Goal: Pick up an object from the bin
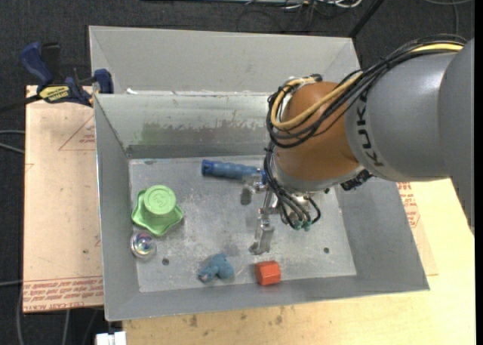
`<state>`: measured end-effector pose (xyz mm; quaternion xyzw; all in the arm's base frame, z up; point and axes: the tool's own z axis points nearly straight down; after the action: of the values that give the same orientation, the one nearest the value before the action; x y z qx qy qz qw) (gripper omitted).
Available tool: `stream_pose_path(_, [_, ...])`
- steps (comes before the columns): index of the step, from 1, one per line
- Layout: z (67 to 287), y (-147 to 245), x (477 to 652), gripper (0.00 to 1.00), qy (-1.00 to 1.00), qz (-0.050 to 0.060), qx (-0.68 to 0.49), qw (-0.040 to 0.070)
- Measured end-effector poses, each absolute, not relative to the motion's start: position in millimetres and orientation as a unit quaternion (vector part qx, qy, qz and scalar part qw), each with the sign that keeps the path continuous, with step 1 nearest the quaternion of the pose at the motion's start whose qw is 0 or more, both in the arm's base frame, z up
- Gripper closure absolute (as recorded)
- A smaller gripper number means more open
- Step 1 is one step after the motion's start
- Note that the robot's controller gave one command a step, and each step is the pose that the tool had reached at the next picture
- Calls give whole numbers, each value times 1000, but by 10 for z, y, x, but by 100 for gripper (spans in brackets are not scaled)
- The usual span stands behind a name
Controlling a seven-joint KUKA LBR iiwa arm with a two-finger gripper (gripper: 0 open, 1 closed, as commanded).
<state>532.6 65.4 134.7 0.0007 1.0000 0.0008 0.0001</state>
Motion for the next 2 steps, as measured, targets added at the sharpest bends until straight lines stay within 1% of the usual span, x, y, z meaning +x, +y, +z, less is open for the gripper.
stream_pose_path(1, [718, 1313, 5214, 0, 998, 1, -64, -2])
stream_pose_path(2, [743, 1662, 4855, 0, 964, 0, -267, 13])
